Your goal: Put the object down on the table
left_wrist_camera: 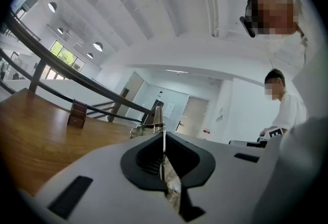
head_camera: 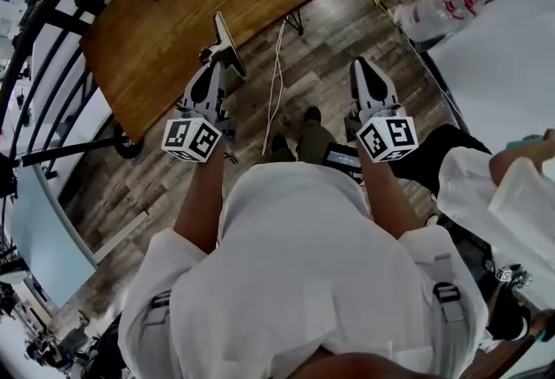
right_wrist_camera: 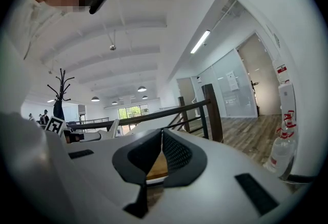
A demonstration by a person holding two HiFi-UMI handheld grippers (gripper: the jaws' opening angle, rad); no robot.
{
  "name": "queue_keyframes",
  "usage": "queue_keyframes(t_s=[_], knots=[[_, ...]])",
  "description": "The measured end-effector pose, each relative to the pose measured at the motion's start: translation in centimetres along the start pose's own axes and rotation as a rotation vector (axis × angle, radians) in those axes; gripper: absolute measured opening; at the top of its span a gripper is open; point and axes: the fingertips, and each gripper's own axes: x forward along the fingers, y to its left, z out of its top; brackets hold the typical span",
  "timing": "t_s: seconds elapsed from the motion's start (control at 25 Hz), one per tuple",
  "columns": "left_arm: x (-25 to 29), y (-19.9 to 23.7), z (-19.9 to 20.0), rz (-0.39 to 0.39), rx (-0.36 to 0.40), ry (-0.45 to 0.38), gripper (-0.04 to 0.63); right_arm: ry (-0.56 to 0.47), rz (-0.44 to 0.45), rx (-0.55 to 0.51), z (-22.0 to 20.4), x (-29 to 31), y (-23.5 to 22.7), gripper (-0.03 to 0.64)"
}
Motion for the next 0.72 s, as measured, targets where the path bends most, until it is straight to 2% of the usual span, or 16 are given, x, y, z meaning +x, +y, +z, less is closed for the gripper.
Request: queue_keyframes(t_s=[0.24, 0.72], knots=[[3.7, 1.2, -0.3, 0.004, -0.008, -0.001, 0.017, 0.007, 0.02, 0.007, -0.1, 3.4, -1.8, 0.026], [14.8, 5.1, 0.9, 0.058, -0.024, -0.007, 0.017, 0.015, 0.096, 0.027, 1.7, 15.7, -8.1, 0.026]])
